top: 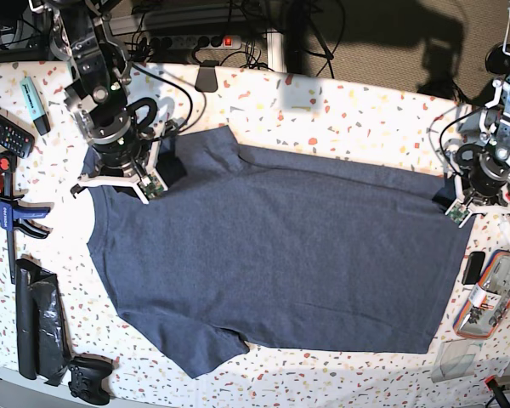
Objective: Fold the T-shirt properly
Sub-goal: 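Regrasp the shirt edge with both grippers and pull it taut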
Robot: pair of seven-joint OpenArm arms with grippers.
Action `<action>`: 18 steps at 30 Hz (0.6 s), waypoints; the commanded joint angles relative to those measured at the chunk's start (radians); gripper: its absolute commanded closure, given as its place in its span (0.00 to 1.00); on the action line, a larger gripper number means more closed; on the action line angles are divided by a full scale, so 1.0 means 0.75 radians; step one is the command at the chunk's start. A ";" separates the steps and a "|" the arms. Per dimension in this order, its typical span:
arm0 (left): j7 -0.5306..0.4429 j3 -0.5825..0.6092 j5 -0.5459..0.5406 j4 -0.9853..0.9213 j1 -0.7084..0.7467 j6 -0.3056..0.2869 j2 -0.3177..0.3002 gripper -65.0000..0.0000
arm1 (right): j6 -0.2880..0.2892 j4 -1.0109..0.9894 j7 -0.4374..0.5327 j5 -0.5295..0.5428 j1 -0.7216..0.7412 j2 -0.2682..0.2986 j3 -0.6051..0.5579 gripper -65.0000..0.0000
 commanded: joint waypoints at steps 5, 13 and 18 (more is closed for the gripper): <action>-0.025 -0.010 0.004 -0.018 -0.093 -0.005 0.000 1.00 | -0.007 -0.094 0.022 0.001 0.081 0.001 0.009 1.00; -0.026 -0.010 0.001 -0.023 -0.102 -0.004 -0.005 1.00 | -0.007 -0.194 0.030 0.001 0.215 -0.079 0.010 1.00; 0.022 -0.010 -0.001 -0.023 -0.102 0.083 -0.015 0.78 | -0.009 -0.193 -0.045 0.001 0.255 -0.079 0.022 0.73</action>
